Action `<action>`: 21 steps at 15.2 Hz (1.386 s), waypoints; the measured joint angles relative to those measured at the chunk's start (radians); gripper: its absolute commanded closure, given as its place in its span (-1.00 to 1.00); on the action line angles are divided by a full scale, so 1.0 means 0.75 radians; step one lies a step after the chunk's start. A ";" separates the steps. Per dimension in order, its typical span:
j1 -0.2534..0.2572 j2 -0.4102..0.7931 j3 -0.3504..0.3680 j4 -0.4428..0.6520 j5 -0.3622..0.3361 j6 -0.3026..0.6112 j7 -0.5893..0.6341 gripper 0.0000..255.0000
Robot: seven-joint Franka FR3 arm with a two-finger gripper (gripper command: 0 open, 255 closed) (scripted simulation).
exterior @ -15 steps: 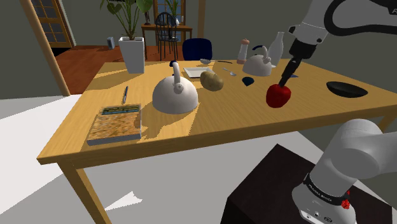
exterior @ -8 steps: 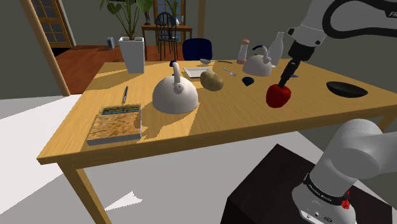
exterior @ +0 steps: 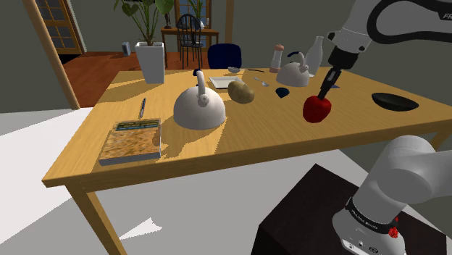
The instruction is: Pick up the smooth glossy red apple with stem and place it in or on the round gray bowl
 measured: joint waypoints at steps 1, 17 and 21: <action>0.000 0.000 0.000 0.000 0.000 0.000 0.000 1.00; 0.014 0.094 0.020 0.284 0.024 -0.189 -0.013 1.00; 0.017 0.129 0.027 0.381 0.031 -0.252 -0.017 1.00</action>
